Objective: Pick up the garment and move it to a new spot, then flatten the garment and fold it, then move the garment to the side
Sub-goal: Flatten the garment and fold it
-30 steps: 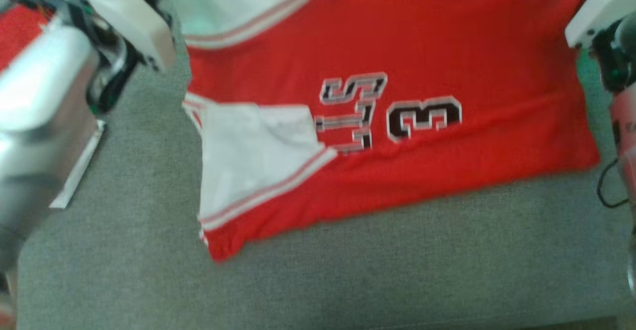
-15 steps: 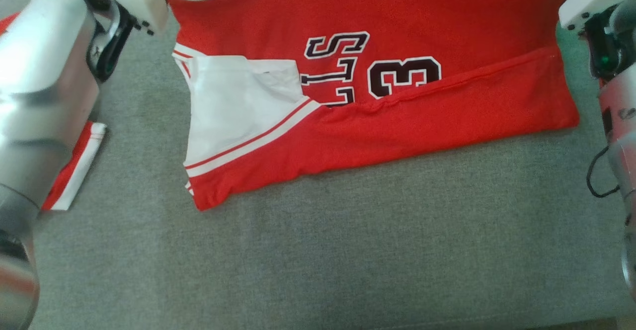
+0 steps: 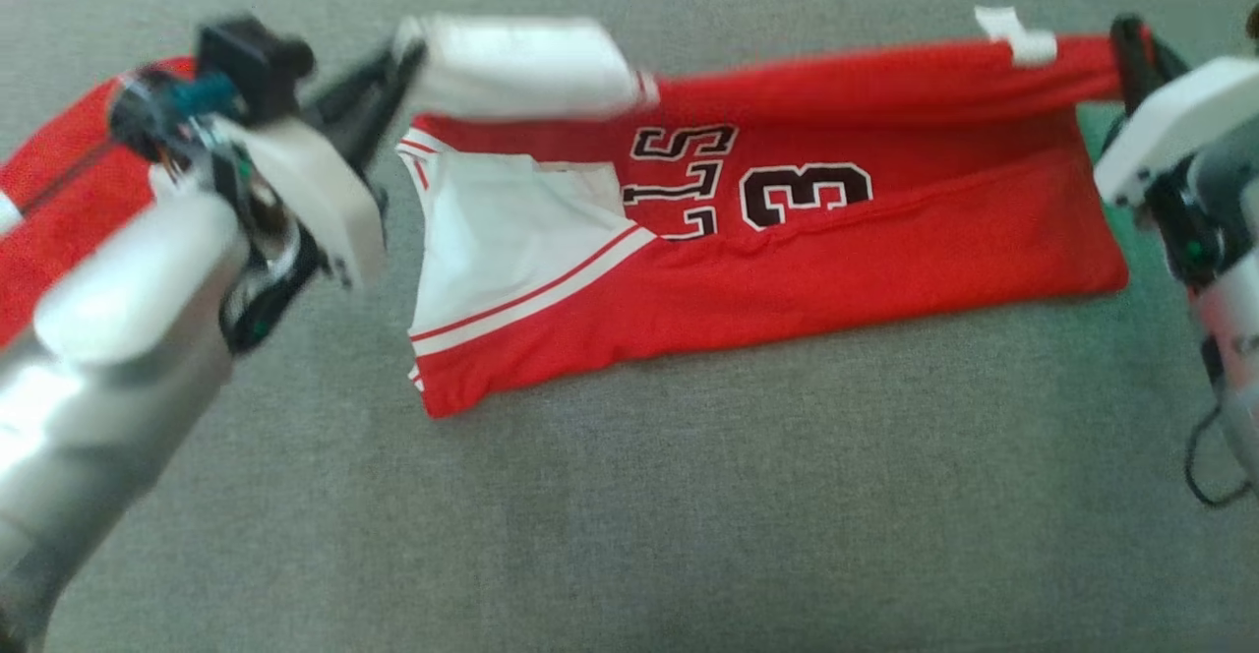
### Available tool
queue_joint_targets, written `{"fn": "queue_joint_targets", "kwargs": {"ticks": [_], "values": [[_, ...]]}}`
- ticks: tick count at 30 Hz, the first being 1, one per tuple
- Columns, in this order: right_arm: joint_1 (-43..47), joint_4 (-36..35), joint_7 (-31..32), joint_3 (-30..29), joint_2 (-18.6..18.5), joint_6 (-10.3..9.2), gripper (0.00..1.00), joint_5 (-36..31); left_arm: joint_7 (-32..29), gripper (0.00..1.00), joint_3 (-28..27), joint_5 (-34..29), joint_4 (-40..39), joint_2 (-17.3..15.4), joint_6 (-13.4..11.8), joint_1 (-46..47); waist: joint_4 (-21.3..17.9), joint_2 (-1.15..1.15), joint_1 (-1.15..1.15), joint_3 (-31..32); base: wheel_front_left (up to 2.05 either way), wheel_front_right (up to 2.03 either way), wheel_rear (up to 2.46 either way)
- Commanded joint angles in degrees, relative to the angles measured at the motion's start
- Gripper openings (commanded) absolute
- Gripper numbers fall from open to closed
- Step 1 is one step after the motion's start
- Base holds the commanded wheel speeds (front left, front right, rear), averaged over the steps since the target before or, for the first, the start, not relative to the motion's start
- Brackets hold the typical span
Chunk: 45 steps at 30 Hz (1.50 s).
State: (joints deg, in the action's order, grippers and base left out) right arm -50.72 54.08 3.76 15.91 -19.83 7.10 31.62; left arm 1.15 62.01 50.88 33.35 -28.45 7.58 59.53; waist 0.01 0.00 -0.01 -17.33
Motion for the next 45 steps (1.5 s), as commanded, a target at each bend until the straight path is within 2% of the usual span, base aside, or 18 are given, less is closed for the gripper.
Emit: {"fn": "queue_joint_targets", "kwargs": {"ticks": [1, 5, 10, 17, 23, 30, 40, 41, 42, 43, 45], "values": [[1.2, -2.5, 1.1, 1.4, -1.6, 0.39, 0.0, 1.2, -0.9, 0.0, -1.3, 0.5, -2.8, -3.4, -0.1, 1.1, 0.6, 0.0, 0.01, 1.1, 0.0, 0.0, 0.0], [5.2, -5.0, 4.8, 4.5, -4.4, 0.39, 0.0, 4.2, -4.5, 0.0, 0.7, 2.1, -9.3, -6.5, -0.1, -2.8, 1.1, 0.0, 0.01, 2.5, 0.0, 0.0, 0.0], [9.1, -7.5, 8.7, 7.9, -7.7, 0.39, 0.0, 6.1, -8.7, 0.0, 2.7, 3.5, -16.6, -9.9, -1.3, -7.0, 1.5, 0.0, 0.01, 3.4, 0.0, 0.0, 0.0], [11.4, -10.1, 13.5, 10.6, -10.8, 0.39, 0.0, 8.3, -12.7, 0.0, 4.8, 4.5, -23.0, -12.7, -2.9, -10.1, 1.3, 0.0, 0.01, 3.9, 0.0, 0.0, 0.0], [12.4, -12.4, 16.8, 12.0, -11.9, 0.39, 0.0, 9.7, -16.6, 0.0, 5.6, 6.3, -25.9, -14.6, -3.2, -10.8, 0.8, 0.0, 0.01, 4.1, 0.0, 0.0, 0.0], [13.7, -14.0, 19.8, 12.8, -12.6, 0.39, 0.0, 10.5, -17.8, 0.0, 5.9, 6.3, -27.5, -15.2, -4.0, -10.6, 0.4, 0.0, 0.01, 4.2, 0.0, 0.0, 0.0], [14.6, -14.2, 20.8, 12.3, -12.2, 0.39, 0.0, 10.7, -16.9, 0.0, 7.3, 4.6, -25.4, -12.9, -4.4, -11.7, 0.0, 0.0, 0.01, 3.7, 0.0, 0.0, 0.0], [14.6, -13.9, 20.7, 11.9, -12.1, 0.39, 1.0, 10.6, -16.5, 0.45, 7.4, 4.3, -25.0, -12.6, -4.6, -11.7, 0.0, 0.0, 0.01, 3.7, 0.0, 0.0, 0.0], [14.6, -13.6, 20.8, 11.6, -11.9, 0.39, 1.0, 10.6, -16.2, 0.94, 7.4, 4.0, -24.5, -12.3, -4.7, -11.7, 0.0, 0.0, 0.01, 3.7, 0.0, 0.0, 0.0], [14.6, -13.4, 20.8, 11.2, -11.7, 0.39, 1.0, 10.5, -15.6, 1.0, 7.4, 3.8, -24.1, -12.0, -4.9, -11.8, 0.0, 0.0, 0.01, 3.8, 0.0, 0.0, 0.0], [14.4, -13.2, 20.0, 10.2, -11.6, 0.39, 1.0, 10.5, -14.1, 1.0, 6.7, 4.0, -23.4, -11.3, -5.6, -12.0, 0.0, 0.0, 0.01, 4.0, 0.0, 0.0, 0.0]]}}
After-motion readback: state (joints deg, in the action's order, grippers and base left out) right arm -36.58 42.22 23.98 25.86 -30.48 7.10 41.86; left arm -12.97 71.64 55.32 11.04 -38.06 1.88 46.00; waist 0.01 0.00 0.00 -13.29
